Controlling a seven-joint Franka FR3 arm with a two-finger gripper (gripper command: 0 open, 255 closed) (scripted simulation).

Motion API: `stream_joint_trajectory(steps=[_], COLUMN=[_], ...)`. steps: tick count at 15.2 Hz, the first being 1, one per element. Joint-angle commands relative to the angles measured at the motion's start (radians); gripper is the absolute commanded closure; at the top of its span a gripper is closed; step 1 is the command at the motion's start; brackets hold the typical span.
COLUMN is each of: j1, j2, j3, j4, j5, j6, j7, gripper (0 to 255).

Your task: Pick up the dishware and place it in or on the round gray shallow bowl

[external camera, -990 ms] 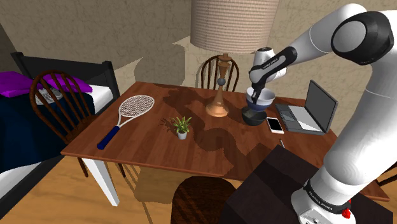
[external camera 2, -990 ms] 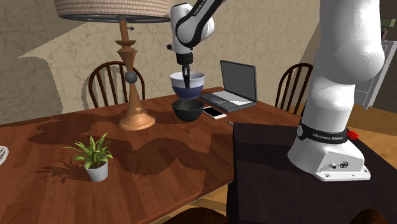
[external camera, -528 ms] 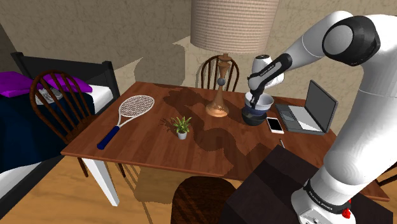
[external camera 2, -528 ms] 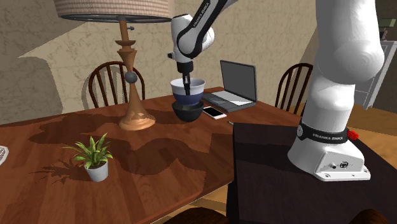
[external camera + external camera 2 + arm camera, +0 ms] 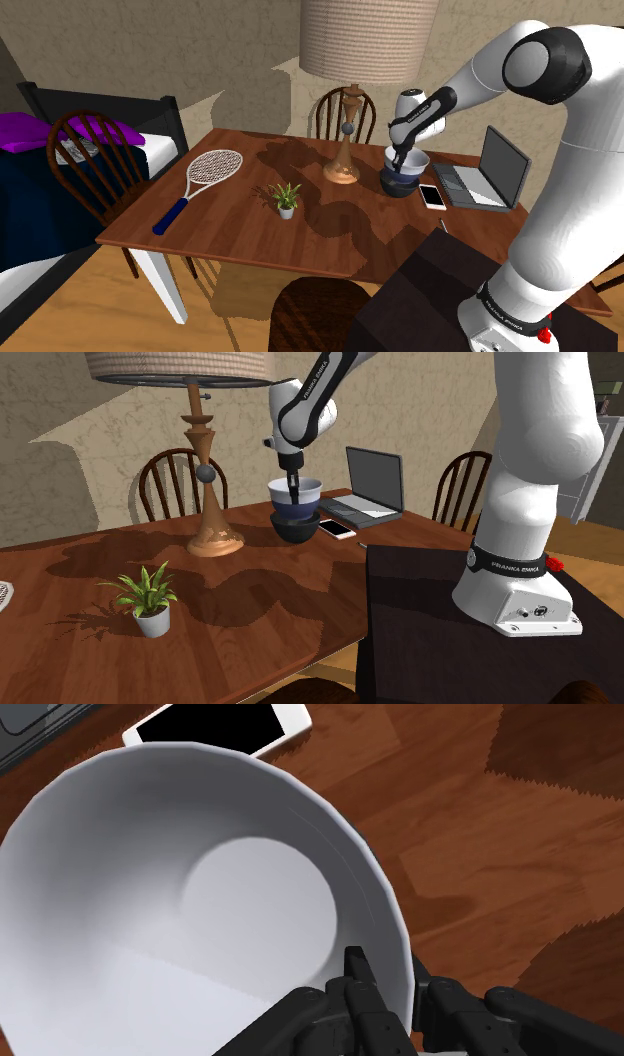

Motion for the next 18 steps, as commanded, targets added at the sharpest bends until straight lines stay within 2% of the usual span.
stream_joint_trajectory(steps=[1,6,10,18], j1=[0.000,0.000,0.019,0.019], j2=[0.000,-0.001,-0.102,-0.102], j3=[0.000,0.000,0.005,0.005], j4=[0.001,0.000,0.008,0.008], j5=[0.000,0.000,-0.005,-0.005], j6=[0.000,0.000,-0.112,-0.112], j7=[0.000,0.000,0.003,0.004], gripper=[0,0,0,0])
